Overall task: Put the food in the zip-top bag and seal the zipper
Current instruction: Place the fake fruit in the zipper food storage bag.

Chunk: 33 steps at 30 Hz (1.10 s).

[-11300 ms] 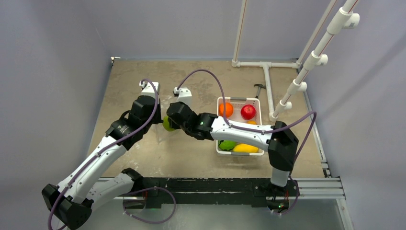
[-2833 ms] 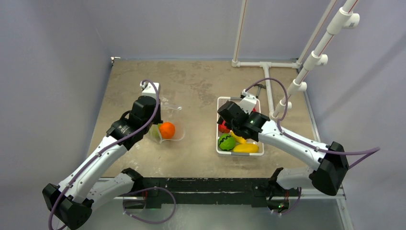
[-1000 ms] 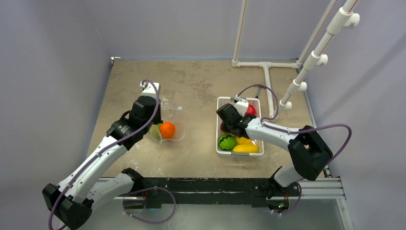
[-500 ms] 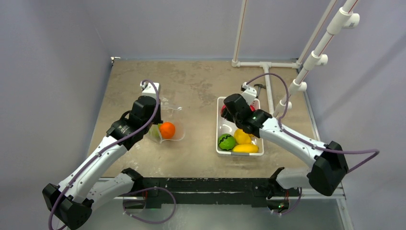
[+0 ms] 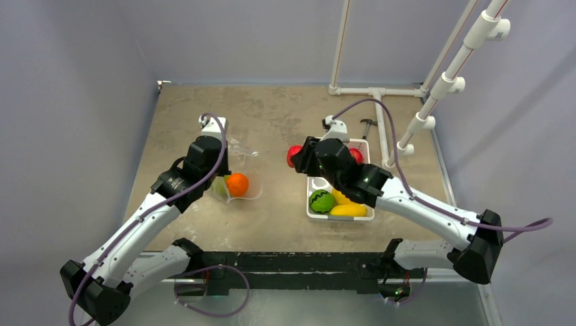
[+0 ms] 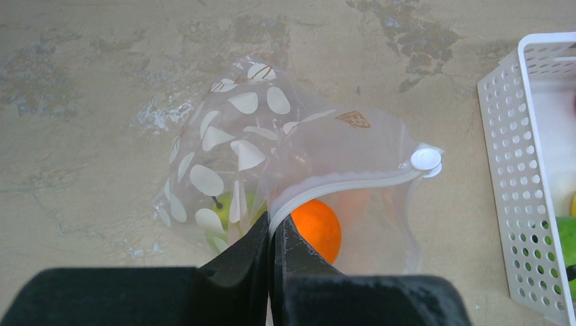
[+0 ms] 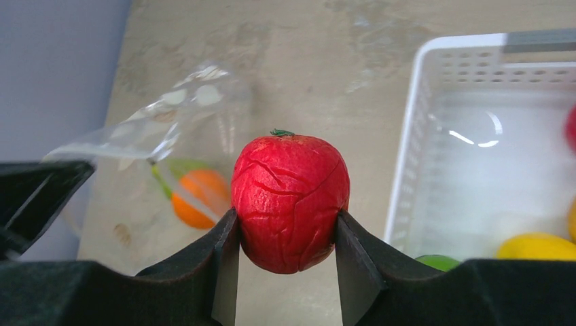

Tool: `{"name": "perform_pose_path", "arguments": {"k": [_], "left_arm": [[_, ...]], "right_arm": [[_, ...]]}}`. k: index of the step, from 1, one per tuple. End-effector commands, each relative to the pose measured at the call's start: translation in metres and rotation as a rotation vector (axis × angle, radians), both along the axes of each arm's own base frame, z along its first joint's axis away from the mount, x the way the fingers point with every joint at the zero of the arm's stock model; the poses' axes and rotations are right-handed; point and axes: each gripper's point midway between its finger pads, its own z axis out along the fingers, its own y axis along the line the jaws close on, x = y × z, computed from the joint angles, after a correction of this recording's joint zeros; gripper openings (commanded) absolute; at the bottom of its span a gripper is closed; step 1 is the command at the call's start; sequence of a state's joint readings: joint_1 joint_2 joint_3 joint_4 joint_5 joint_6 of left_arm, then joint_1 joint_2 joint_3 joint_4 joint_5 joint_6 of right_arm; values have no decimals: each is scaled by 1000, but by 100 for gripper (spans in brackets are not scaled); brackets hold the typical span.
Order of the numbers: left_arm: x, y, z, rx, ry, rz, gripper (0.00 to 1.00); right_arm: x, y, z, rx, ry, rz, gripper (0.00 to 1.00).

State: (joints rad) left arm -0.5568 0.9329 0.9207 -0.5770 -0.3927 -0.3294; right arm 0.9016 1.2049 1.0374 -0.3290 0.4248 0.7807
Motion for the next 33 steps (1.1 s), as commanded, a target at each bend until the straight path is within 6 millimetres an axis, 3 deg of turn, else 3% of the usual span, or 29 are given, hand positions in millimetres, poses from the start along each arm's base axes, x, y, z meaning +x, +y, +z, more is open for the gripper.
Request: {"name": "perform_pose_path", "arguments": {"k": [1,7,13,33], "left_arm": [[4,-2,9,-19,-36,-2,0],[4,-2,9,-20,-37,-3,0],[4,-3,10,-22,-38,-6,0],[4,-6,8,-24,-31,-19,0]], "right_arm": [[-20,47,45,83,-88,139,0],[-46,93,53,95,-120,274,0],[-55,127,46,84,-123,335,0],[-31,195,-1,73,-94,302,0]]}}
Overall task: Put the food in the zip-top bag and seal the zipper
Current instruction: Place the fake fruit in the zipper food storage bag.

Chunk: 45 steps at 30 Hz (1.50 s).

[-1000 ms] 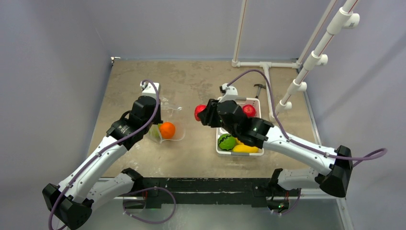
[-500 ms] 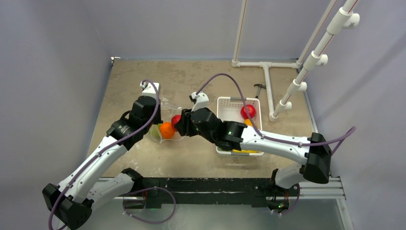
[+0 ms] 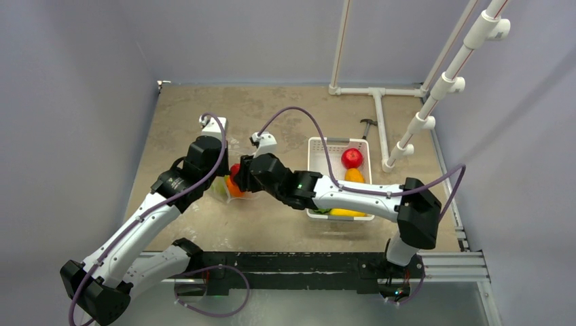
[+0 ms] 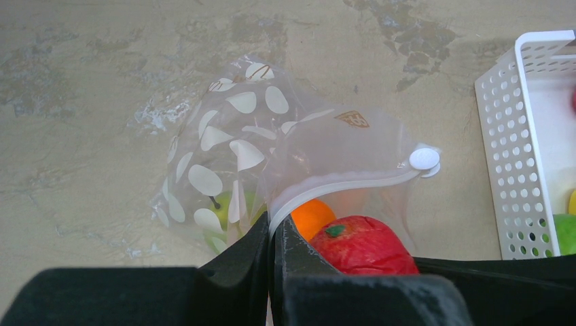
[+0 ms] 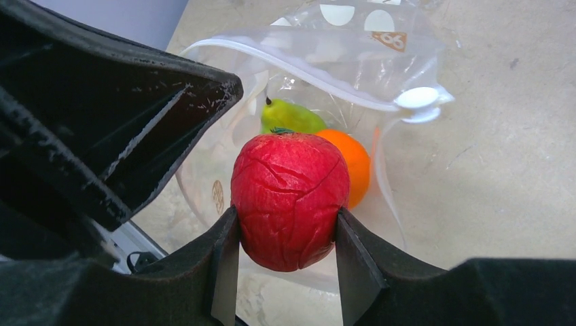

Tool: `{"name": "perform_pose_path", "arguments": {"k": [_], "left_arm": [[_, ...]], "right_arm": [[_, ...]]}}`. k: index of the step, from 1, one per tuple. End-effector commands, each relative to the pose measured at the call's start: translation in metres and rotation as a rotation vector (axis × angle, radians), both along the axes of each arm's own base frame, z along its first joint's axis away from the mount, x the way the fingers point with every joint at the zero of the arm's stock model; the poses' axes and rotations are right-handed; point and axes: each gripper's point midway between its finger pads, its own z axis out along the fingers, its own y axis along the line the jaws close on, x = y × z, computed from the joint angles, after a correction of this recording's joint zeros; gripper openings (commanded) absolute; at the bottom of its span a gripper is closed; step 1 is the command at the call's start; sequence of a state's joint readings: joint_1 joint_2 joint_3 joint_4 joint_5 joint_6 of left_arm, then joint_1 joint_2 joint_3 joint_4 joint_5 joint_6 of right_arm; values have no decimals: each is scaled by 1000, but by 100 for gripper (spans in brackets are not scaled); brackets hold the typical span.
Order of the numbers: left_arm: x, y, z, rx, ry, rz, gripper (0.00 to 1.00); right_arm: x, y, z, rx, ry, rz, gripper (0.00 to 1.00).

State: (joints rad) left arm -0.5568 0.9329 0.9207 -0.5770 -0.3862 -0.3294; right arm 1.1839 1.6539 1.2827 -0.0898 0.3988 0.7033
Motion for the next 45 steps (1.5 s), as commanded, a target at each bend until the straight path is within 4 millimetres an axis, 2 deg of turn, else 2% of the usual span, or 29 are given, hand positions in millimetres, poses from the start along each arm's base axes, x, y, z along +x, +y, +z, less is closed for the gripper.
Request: {"name": "perform_pose_path", "arguments": {"k": [1,7,16,19,25,31,35,45], "left_arm": [[4,-5,7,-21,-30,-15,0],[5,-6,6,-20,-26,-20,0],[5,-8,5,-20,-20,-28,0],[5,-8,5,-21,-20,-29,0],[5,-8,4,-19,-19,-27,0],[5,-8,3,-17,-16,-25,0],[5,-7,3,-15,-15,-24,0],[5,-5,3,-10,-16,-14,0]], "right_arm": [[14,23,25,100,-30,-45,0],[31,30,12,108,-23,-149,0],[51,31,-21,106,8,-308,1],[56,30,-25,115,9,-353,14],[62,26,-23,143,7,-413,58],[63,19,-18,160,11,-448,86],[62,15,-11,172,12,-454,88],[46,-8,9,184,30,-418,82]]}}
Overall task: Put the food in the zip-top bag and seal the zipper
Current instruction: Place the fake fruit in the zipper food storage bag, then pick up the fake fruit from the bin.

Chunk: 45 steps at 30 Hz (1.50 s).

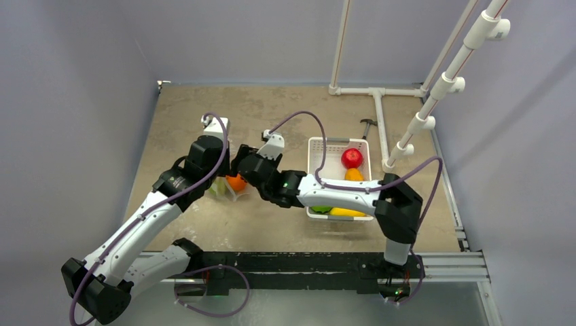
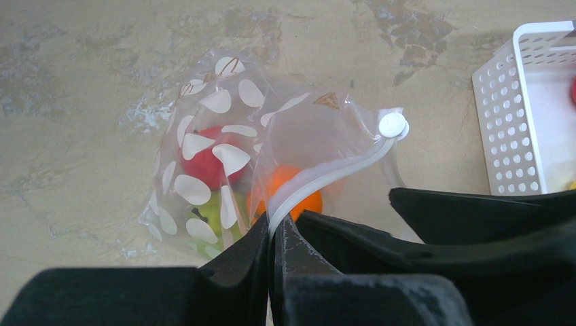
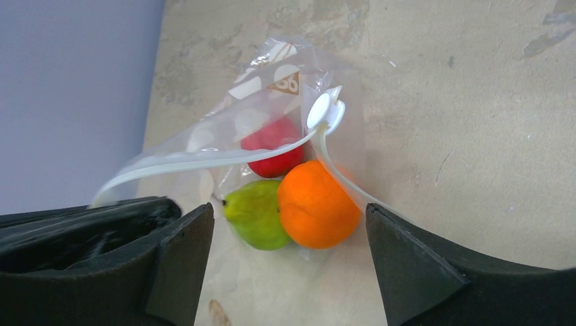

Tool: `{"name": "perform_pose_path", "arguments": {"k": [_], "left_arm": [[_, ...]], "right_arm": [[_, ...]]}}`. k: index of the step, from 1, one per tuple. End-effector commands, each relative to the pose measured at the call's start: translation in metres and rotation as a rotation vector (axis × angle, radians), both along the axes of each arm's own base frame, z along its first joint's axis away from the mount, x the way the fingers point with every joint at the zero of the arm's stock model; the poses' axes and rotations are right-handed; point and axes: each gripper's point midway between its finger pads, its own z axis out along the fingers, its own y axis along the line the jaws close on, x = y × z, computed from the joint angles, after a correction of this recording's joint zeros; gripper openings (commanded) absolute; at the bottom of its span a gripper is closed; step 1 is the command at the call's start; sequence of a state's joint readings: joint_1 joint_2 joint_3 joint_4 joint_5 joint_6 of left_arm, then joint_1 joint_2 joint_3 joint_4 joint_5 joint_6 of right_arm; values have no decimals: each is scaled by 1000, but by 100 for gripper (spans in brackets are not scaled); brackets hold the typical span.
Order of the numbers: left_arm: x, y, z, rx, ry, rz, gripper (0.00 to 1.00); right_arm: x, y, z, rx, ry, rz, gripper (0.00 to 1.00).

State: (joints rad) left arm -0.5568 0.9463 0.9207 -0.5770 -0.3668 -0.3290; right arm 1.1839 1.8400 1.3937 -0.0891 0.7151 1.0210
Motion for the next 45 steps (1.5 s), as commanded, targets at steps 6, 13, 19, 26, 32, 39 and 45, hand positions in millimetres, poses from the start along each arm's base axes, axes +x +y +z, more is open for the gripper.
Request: {"name": "perform_pose_path", "arguments": {"k": [6,13,19,26,32,39,45], "left_arm": [[5,-1,7,-6,-31,4,0],[5,-1,6,-7,-30,4,0],[5,-2,7,-10,-32,1,0],[5,-2,8,-11,-33,0,0],[5,-2,8,-13,-35,-3,0],[5,-3,9,-17,-36,-4,0],[4,-3,9,-19,-37,-9,0]], "right_arm": [[-20,-38,38,29,7,17,79],[-34,-75,34,-53,57,-4,79],[-51,-121,18,-149,147,-81,79],[-78,-169,-12,-236,279,-131,79],[-86,-188,-19,-204,340,-120,78],[-74,-222,-34,-218,373,-205,77],[-69,-245,-53,-257,408,-264,77]]}}
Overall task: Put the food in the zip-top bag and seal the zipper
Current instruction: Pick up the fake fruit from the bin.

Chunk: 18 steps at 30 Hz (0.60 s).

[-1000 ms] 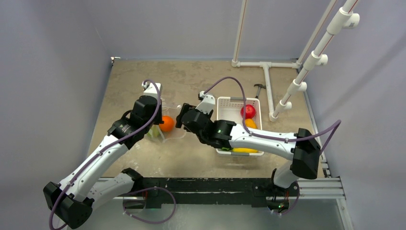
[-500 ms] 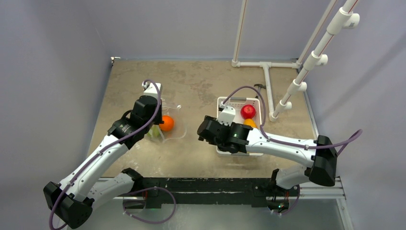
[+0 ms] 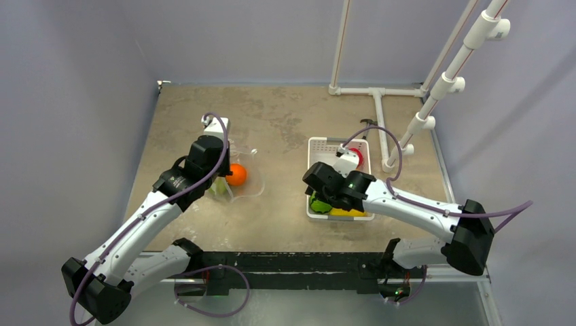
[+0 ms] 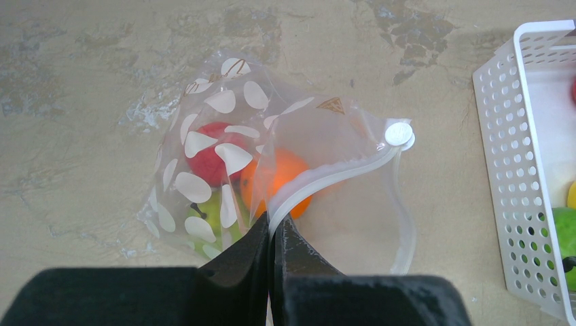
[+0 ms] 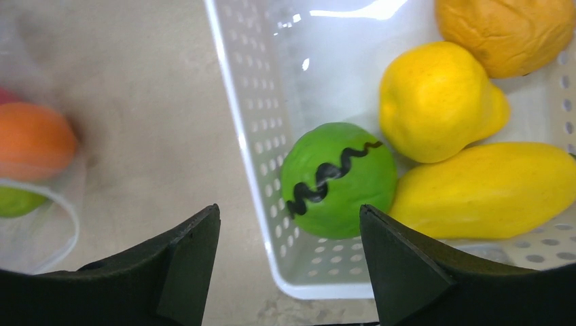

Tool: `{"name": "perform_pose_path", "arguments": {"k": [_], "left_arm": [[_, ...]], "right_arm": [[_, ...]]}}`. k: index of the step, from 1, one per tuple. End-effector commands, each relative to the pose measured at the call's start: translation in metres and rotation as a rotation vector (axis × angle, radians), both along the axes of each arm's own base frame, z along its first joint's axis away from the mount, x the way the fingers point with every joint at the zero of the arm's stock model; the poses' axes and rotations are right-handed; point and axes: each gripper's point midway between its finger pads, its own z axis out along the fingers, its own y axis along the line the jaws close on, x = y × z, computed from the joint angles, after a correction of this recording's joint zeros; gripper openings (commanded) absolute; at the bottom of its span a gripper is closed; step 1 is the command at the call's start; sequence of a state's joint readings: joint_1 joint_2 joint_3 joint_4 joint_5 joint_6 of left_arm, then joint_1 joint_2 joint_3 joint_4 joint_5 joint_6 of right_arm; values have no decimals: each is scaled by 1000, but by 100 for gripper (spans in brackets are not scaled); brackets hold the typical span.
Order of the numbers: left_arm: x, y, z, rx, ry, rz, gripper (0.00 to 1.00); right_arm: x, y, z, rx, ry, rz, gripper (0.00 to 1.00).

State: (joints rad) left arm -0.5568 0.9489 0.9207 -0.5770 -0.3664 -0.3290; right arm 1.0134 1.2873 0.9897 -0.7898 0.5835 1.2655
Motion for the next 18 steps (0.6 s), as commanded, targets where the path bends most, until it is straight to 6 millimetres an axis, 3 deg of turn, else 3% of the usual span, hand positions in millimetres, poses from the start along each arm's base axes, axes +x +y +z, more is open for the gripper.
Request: {"name": "perform_pose_path", "arguments": {"k": [1,18], "left_arm": [[4,-3,10,-21,-39,-8,0],[2,-4,12,-31,-45,-18,0]], "right_arm": [[-2,-14,-9,-13,20,-45,77],[-11,-17,-40,-31,108,-83,85]]}}
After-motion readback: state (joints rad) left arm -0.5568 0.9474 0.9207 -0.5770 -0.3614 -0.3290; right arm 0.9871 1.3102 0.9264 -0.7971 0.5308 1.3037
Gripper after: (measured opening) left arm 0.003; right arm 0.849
